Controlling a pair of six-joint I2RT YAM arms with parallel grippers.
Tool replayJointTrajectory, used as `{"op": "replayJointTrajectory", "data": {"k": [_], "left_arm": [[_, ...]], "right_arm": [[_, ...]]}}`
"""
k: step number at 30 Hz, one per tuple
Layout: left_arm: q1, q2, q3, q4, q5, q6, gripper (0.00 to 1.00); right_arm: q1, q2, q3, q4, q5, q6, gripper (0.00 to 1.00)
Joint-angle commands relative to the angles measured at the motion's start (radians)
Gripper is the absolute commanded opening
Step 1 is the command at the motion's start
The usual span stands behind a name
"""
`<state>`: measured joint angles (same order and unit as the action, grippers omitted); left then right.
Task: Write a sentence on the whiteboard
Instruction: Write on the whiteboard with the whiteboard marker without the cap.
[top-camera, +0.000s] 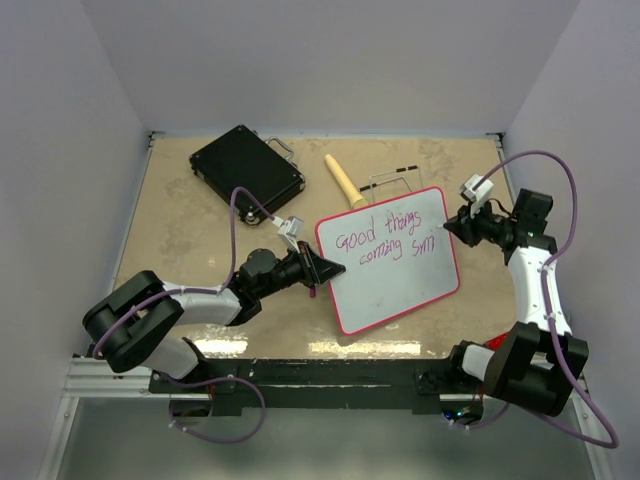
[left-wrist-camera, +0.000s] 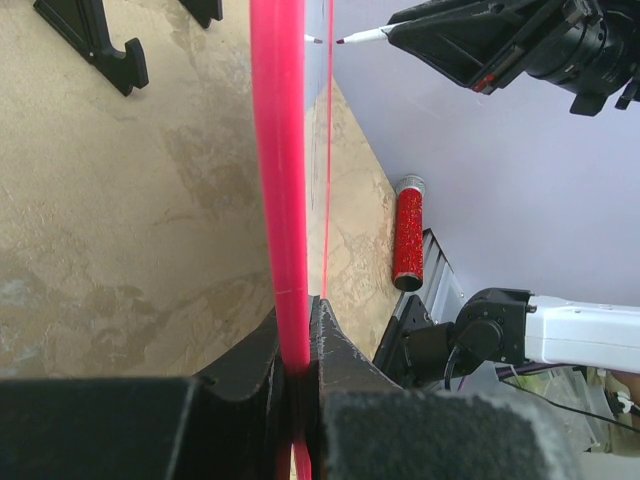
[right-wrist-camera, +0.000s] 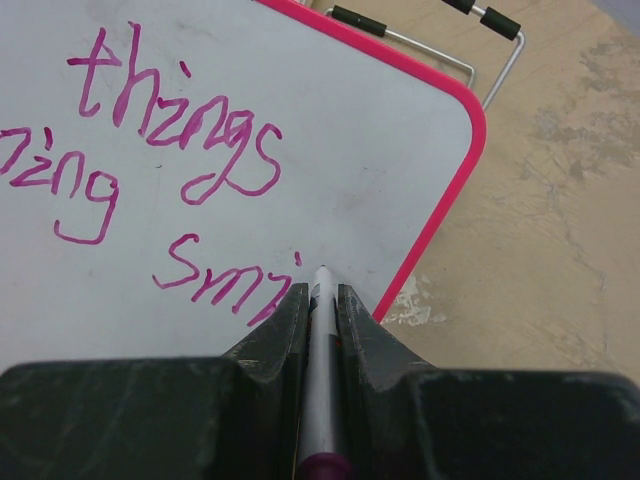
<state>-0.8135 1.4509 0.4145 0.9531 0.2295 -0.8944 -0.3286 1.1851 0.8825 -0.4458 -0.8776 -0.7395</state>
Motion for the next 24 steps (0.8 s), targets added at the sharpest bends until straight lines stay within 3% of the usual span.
{"op": "replayJointTrajectory", "data": {"k": [1, 24], "left_arm": [[-0.003, -0.015, -0.005, 0.019, 0.044, 0.074, 0.0], [-0.003, -0.006, -0.01, 0.039, 0.047, 0.072, 0.0]], "right_arm": [[-0.004, 0.019, 0.026, 0.039, 0.005, 0.011, 0.0], [-0.004, 0.018, 0.007, -0.237, 0.028, -0.238, 0.0]]}}
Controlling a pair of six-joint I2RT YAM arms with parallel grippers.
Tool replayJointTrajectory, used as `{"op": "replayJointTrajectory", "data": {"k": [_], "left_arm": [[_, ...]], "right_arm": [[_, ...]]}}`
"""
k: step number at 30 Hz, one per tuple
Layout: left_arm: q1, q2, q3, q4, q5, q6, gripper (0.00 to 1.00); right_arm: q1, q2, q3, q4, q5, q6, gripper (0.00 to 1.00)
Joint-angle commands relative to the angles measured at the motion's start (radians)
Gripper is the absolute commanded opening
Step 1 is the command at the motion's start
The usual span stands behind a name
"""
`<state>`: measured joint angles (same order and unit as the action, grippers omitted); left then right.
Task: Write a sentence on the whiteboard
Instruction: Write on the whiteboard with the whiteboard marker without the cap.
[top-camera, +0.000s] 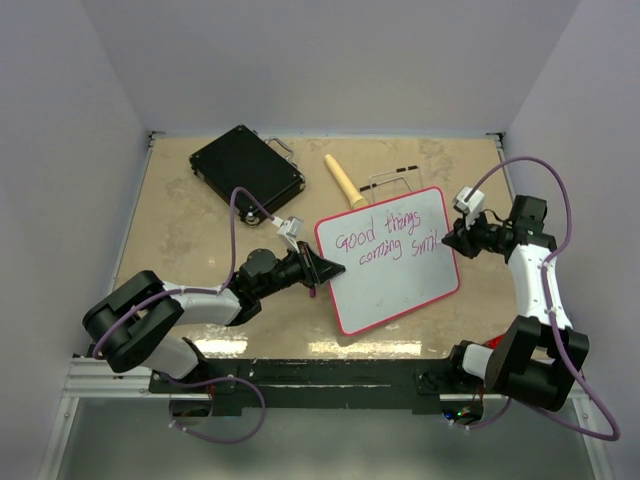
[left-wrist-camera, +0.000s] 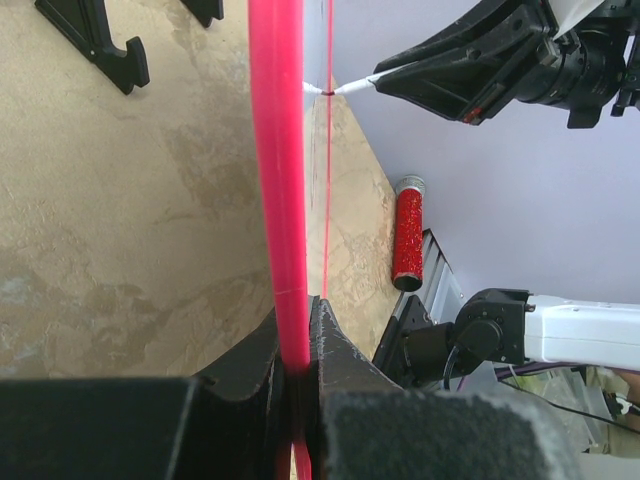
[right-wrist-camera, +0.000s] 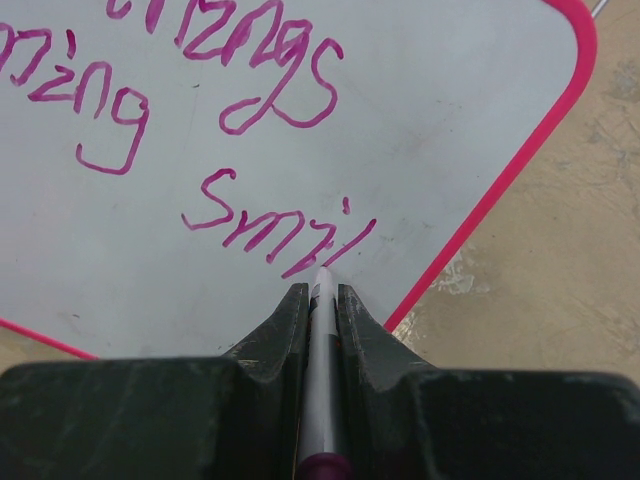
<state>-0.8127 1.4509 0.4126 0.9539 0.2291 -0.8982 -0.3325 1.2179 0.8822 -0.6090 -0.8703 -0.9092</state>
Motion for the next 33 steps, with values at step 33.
{"op": "replayJointTrajectory", "data": {"k": [33], "left_arm": [[0.001, -0.001, -0.011, 0.043, 0.055, 0.074, 0.0]], "right_arm": [[0.0, -0.004, 0.012, 0.097, 0.086, 0.122, 0.0]]}}
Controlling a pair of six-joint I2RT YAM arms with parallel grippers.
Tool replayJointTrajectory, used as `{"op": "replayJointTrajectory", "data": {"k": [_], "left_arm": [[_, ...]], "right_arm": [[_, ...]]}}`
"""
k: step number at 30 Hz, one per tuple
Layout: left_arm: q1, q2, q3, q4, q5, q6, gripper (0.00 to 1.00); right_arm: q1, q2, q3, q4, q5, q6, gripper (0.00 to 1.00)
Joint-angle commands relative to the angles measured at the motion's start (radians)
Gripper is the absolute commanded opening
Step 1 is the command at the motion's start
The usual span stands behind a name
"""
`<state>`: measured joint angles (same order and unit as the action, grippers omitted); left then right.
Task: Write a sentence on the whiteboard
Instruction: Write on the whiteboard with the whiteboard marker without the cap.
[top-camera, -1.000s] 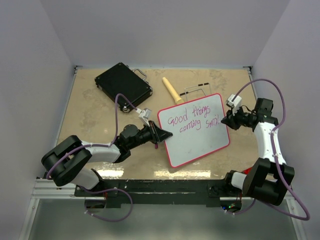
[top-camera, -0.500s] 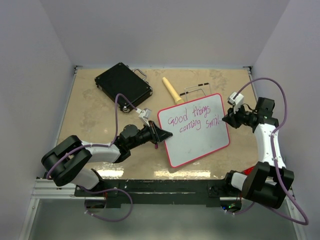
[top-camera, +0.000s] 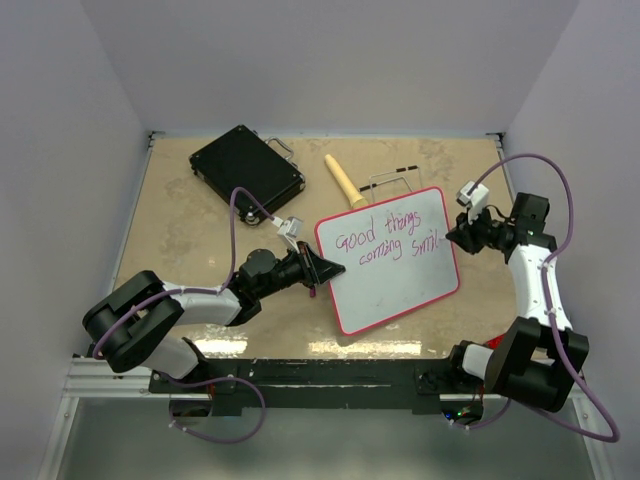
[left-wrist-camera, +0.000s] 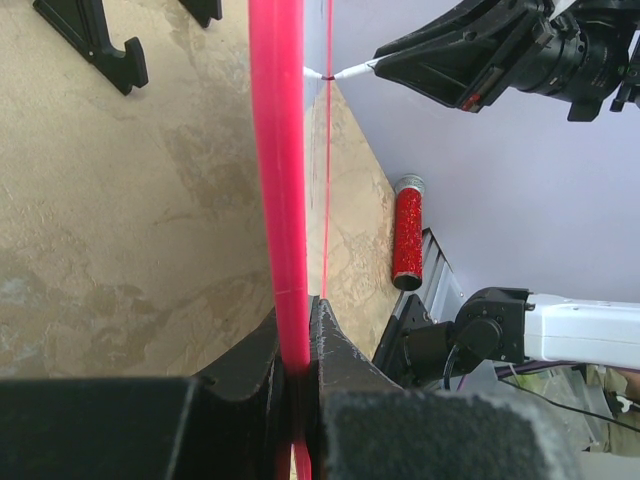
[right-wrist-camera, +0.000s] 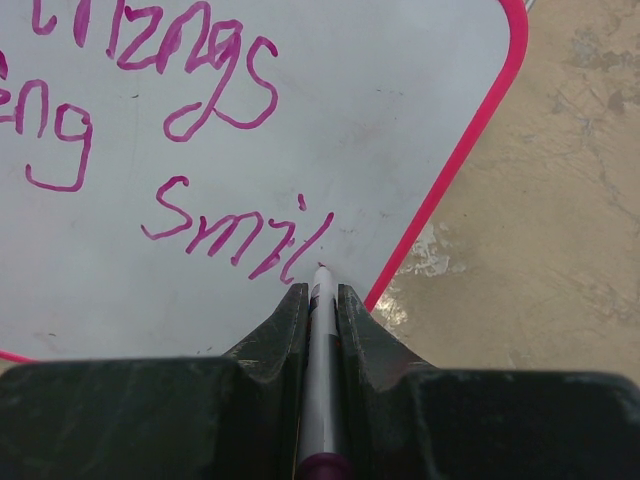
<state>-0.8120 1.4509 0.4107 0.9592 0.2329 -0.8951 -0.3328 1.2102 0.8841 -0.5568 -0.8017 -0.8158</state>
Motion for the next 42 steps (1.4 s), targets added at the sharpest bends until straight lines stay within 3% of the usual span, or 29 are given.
{"op": "replayJointTrajectory", "data": {"k": [1, 18, 32, 42], "left_arm": [[-0.001, -0.001, -0.009, 0.038, 0.051, 0.071, 0.0], [0.001, 0.012, -0.01, 0.053, 0.059, 0.067, 0.0], [0.0, 0.017, -0.013, 0.058, 0.06, 0.065, 0.0], [0.001, 0.012, -0.016, 0.059, 0.057, 0.065, 0.0]], "right_arm": [[0.0, 0.002, 0.007, 0.047, 0.021, 0.032, 0.0], [0.0, 0.012, 0.016, 0.132, 0.01, 0.101, 0.0], [0.0, 0.038, 0.027, -0.017, -0.065, -0.038, 0.0], [0.0, 0.023, 0.016, -0.075, -0.011, -0.085, 0.0]]}}
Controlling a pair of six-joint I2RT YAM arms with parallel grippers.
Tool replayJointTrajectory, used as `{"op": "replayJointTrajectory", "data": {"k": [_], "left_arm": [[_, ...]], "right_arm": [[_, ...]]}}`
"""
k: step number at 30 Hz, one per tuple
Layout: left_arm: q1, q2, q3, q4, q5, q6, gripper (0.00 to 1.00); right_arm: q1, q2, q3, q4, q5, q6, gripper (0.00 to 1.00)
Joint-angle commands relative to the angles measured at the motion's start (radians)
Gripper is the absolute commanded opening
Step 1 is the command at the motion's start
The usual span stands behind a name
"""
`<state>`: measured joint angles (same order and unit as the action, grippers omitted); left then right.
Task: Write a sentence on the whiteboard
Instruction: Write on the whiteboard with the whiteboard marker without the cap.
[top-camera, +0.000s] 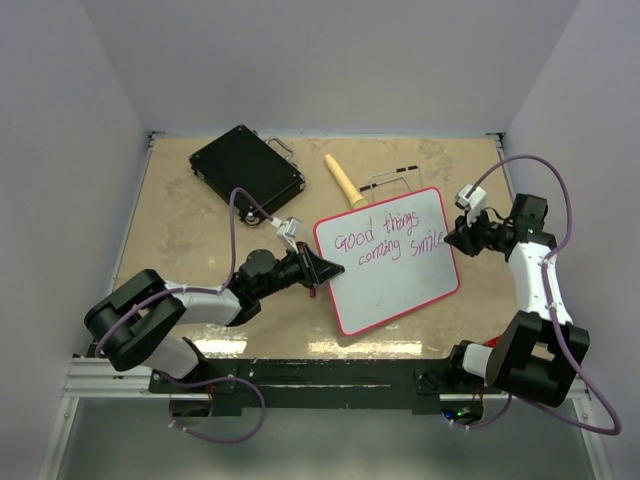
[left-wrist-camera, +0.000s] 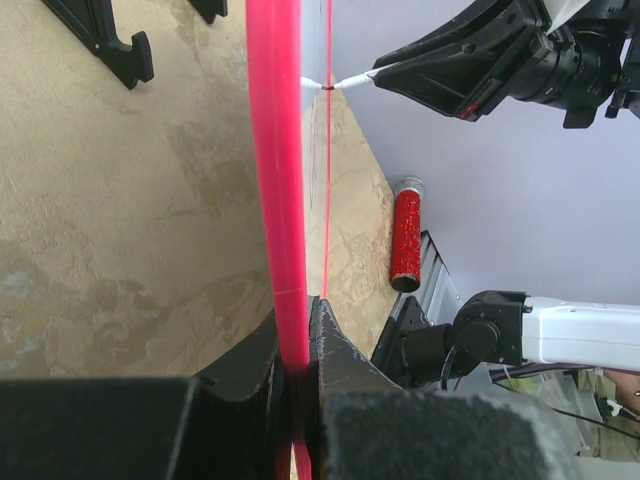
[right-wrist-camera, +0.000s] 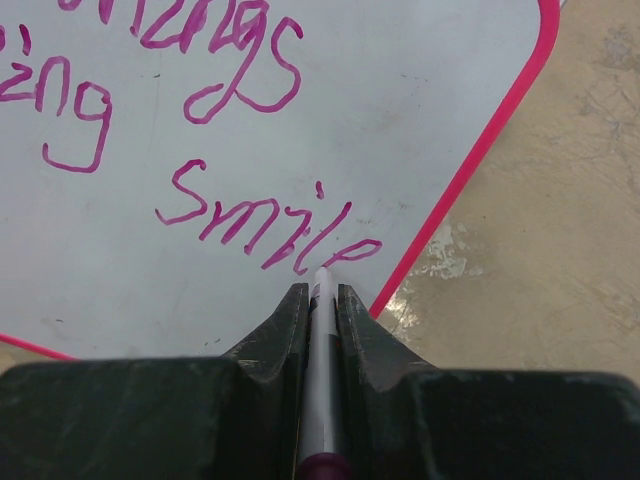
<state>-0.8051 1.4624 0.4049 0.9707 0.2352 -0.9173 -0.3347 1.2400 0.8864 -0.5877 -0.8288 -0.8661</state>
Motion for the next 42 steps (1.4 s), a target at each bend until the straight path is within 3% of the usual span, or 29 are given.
{"op": "replayJointTrajectory", "data": {"k": [1, 14, 26, 35, 42], "left_arm": [[-0.006, 0.001, -0.011, 0.049, 0.053, 0.087, 0.0], [-0.005, -0.001, -0.008, 0.048, 0.056, 0.087, 0.0], [-0.002, -0.008, -0.017, 0.062, 0.039, 0.063, 0.0], [-0.003, -0.076, -0.04, 0.019, -0.002, 0.054, 0.0], [-0.003, -0.1, -0.057, 0.019, -0.017, 0.046, 0.0]], "right_arm": [[0.002, -0.011, 0.011, -0.043, 0.031, -0.033, 0.0], [0.002, -0.033, 0.028, 0.042, 0.106, 0.073, 0.0], [0.002, -0.201, 0.167, -0.169, -0.046, 0.022, 0.0], [0.0, -0.232, 0.143, -0.29, -0.266, -0.051, 0.0], [0.002, -0.237, 0.085, -0.282, -0.325, -0.073, 0.0]]}}
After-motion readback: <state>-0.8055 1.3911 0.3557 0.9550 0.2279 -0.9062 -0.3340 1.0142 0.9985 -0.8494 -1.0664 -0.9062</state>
